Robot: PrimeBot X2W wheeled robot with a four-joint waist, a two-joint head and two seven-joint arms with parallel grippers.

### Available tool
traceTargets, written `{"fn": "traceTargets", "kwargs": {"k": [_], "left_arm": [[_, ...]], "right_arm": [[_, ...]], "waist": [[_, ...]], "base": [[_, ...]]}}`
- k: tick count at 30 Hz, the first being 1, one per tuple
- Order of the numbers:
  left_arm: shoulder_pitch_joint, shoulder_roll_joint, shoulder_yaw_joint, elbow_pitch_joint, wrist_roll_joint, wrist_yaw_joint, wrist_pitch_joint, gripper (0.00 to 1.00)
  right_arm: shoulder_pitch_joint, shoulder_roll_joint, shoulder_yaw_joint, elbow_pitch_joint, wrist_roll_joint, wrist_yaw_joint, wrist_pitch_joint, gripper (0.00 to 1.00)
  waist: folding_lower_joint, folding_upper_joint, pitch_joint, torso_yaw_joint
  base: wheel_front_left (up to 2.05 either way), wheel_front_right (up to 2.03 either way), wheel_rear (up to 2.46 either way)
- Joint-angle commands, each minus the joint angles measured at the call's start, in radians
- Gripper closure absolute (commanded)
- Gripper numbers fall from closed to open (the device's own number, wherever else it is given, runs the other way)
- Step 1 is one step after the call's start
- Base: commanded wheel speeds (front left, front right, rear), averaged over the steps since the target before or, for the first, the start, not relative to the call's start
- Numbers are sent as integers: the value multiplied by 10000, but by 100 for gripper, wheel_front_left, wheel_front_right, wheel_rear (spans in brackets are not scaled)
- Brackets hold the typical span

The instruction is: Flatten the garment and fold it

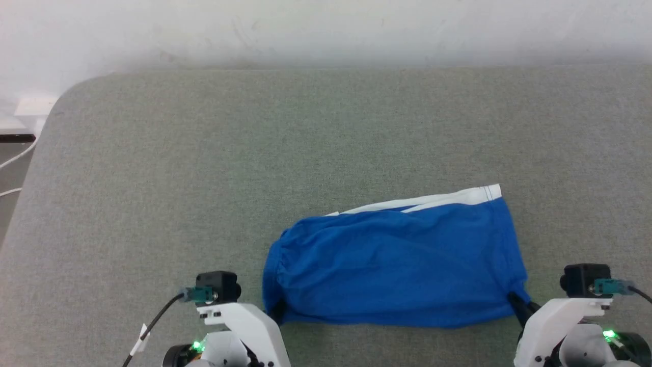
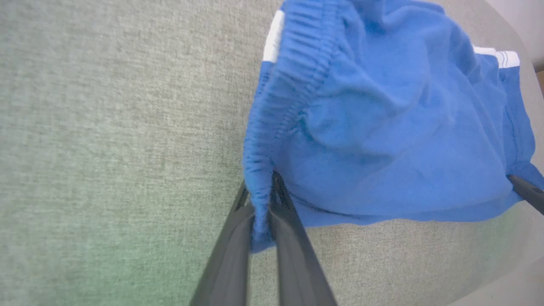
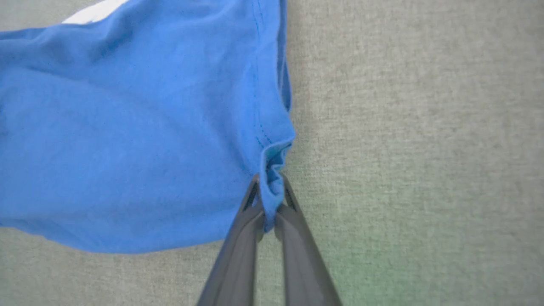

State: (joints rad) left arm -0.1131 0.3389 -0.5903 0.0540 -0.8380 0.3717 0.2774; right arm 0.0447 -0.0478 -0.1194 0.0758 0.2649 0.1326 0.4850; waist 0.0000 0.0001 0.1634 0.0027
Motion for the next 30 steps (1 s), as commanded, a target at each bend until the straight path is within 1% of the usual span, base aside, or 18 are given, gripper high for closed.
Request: {"fn": "traceTargets", "kwargs": {"k": [1, 2, 3, 7, 11, 16, 21, 23, 25, 27, 30], "left_arm": [[158, 84, -25, -53, -78, 71, 66, 75], [198, 92, -45, -98, -97, 79, 102, 41], [239, 83, -48, -144, -127, 76, 107, 0], [383, 53, 26, -307, -160, -26, -190, 0], [500, 80, 335, -402, -37, -257, -1099, 0], [374, 138, 878, -232, 513, -675, -3044, 0], [-128, 259, 1205, 495, 1304, -1348, -4971, 0], [-413, 239, 1424, 763, 1730, -1596, -5287, 0], [-677, 161, 1714, 866, 2286, -1789, -5373, 0], [-867, -55, 2279, 655, 2983, -1957, -5383, 0], [-862, -445, 3050, 498, 3836, -2337, -5387, 0]], "right_arm": [[-88, -24, 12, 149, -2, -19, -88, 77], [-103, -24, 47, 291, -39, -19, -145, 10], [-109, -24, 0, 400, 1, -19, -246, 0], [-110, -24, -97, 426, 321, -19, -929, 0], [-124, -24, -110, 84, 294, -19, -1832, 0], [-351, -24, -145, -137, 14, -19, -2990, 0], [-703, -24, -164, 221, -398, -19, -3729, 0], [-870, -24, -187, 480, -544, -19, -3811, 0], [-1083, -24, -209, 797, -633, -19, -3737, 0], [-1353, -24, -217, 1112, -734, -19, -3577, 0], [-1785, -24, -59, 1657, -597, -19, -3090, 0]], "waist": [[0, -1, -51, -18], [0, -1, -89, -12], [0, -1, -132, -2], [0, -1, -355, 54], [0, -1, -522, 45], [0, -1, -619, 65], [0, -1, -652, 138], [0, -1, -635, 176], [0, -1, -597, 204], [0, -1, -522, 223], [0, -1, -445, 212]], "base": [[0, 0, 0], [0, 0, 0], [0, 0, 0], [0, 0, 0], [0, 0, 0], [0, 0, 0], [0, 0, 0], [0, 0, 0], [0, 0, 0], [0, 0, 0], [0, 0, 0]]}}
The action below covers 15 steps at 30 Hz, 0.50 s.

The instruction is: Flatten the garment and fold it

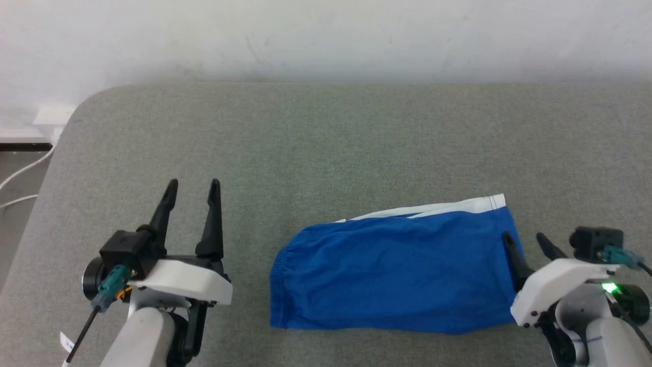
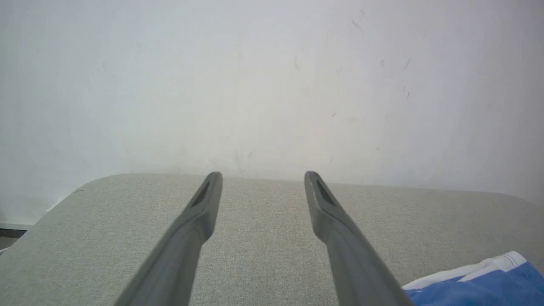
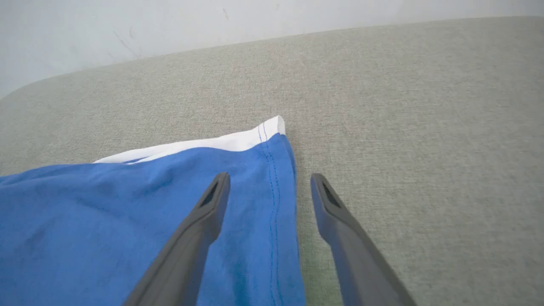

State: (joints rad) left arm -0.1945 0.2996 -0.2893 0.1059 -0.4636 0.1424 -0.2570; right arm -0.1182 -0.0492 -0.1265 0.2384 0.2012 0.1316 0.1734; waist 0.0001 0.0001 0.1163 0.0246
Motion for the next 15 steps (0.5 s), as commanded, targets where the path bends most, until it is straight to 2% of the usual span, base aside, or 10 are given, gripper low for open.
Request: {"fn": "traceTargets", "kwargs": {"k": [1, 6, 15], "left_arm": [[-10, -194, 250, -31, 312, -165, -44, 0], [124, -773, 1139, 141, 1130, -685, -45, 0], [394, -1529, 2117, 719, 1732, -1444, -46, 0]], "right_arm": [[-298, -11, 36, 239, 102, -9, 237, 0], [-918, -10, 32, 1232, 196, -9, 1374, 0], [-1382, -10, 147, 2506, 579, -9, 3271, 0]], "waist": [[-1, -1, 42, -13], [-1, -1, 107, -49], [-1, -1, -6, 18]], "base": [[0, 0, 0], [0, 0, 0], [0, 0, 0]]}}
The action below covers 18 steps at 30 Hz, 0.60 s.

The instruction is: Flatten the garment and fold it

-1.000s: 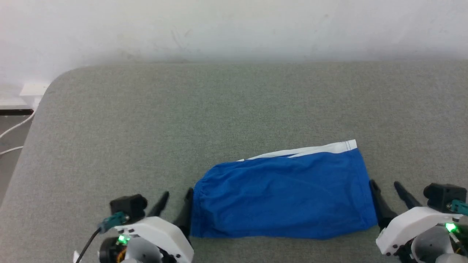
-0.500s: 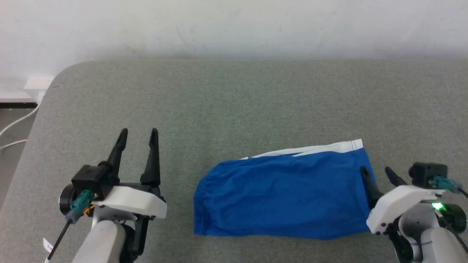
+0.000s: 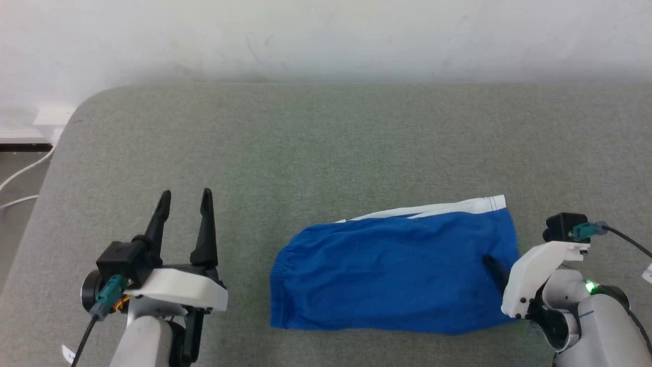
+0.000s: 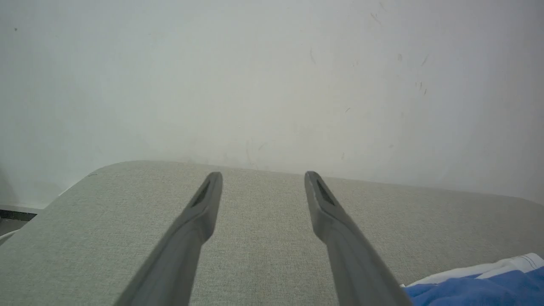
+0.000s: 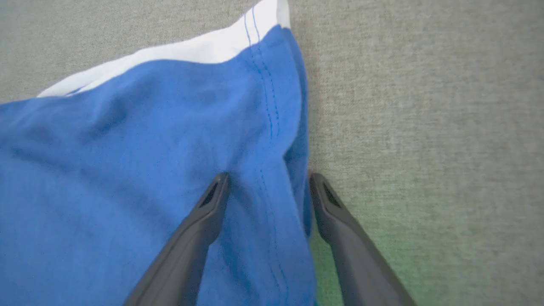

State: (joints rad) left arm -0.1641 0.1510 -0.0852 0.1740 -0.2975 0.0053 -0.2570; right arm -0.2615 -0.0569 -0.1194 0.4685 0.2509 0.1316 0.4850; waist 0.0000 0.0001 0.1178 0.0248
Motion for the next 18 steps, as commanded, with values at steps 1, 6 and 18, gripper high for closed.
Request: {"fn": "traceTargets", "kwargs": {"k": [1, 6, 18], "left_arm": [[111, -101, 153, 95, 117, -150, -46, 0], [199, -307, 418, 250, 293, -373, -46, 0], [398, -705, 845, 348, 614, -792, -47, 0]], "right_arm": [[49, 66, 123, 269, 200, -9, 309, 23], [80, 66, 417, 303, 849, -9, 611, 88], [434, 65, -1895, -481, -834, -9, -353, 100]], "waist": [[0, -1, -35, 28], [0, -1, -84, 39], [0, -1, -77, 13]], "base": [[0, 0, 0], [0, 0, 0], [0, 0, 0]]}}
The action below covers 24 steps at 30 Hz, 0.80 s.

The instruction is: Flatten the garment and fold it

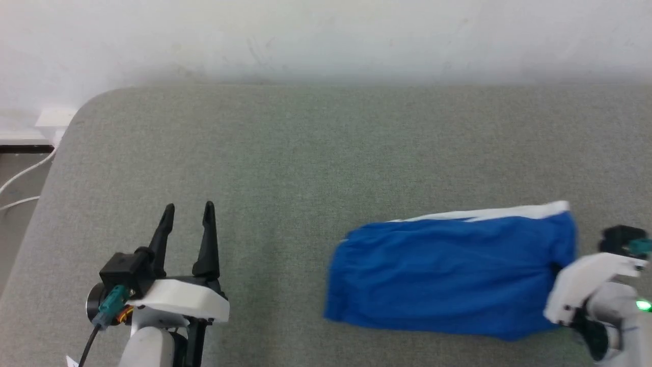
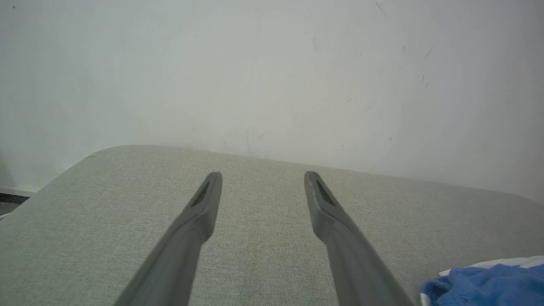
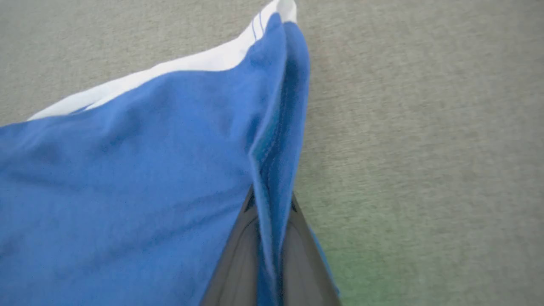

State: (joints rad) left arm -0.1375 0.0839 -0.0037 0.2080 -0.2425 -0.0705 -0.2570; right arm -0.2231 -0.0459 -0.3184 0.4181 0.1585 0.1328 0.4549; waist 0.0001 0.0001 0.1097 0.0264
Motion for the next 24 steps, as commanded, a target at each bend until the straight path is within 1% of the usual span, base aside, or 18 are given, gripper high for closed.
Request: {"fn": "traceTargets", "kwargs": {"k": [1, 4, 5, 8, 11, 15, 19, 21, 24], "left_arm": [[135, -50, 48, 15, 79, -68, -47, 0], [138, -94, 109, 24, 127, -143, -47, 0], [142, -108, 135, 21, 145, -161, -47, 0], [174, -147, 205, 7, 199, -196, -47, 0], [166, -192, 189, -17, 252, -213, -47, 0], [107, -236, 202, -59, 273, -229, -47, 0], [84, -268, 222, -86, 291, -232, -47, 0], [71, -283, 218, -73, 274, -224, -47, 0], [12, -299, 229, -46, 237, -233, -47, 0]], "right_arm": [[127, -60, -168, -142, -259, -21, -75, 100], [422, -136, -616, -828, -1360, -21, -37, 100], [497, -128, -692, -1108, -1528, -21, 29, 100], [781, -95, -601, -2081, -1818, -21, 291, 100], [1161, -68, -184, -3160, -1799, -21, 778, 100], [1638, -51, 889, -4707, -1462, -21, 1545, 100], [1798, -47, 2489, -6023, -1404, -21, 2102, 100], [1703, -62, 3418, -6341, -1367, -21, 2388, 100], [1273, -418, 4807, -6196, -1365, -21, 2738, 100]], "waist": [[-1, -1, 20, -5], [-1, -1, 60, -15], [-1, -1, 69, -30], [-1, -1, 76, -85], [-1, -1, 71, -80], [-1, -1, 94, -52], [-1, -1, 137, -35], [-1, -1, 159, -20], [-1, -1, 214, 25]], "base": [[0, 0, 0], [0, 0, 0], [0, 0, 0], [0, 0, 0], [0, 0, 0], [0, 0, 0], [0, 0, 0], [0, 0, 0], [0, 0, 0]]}}
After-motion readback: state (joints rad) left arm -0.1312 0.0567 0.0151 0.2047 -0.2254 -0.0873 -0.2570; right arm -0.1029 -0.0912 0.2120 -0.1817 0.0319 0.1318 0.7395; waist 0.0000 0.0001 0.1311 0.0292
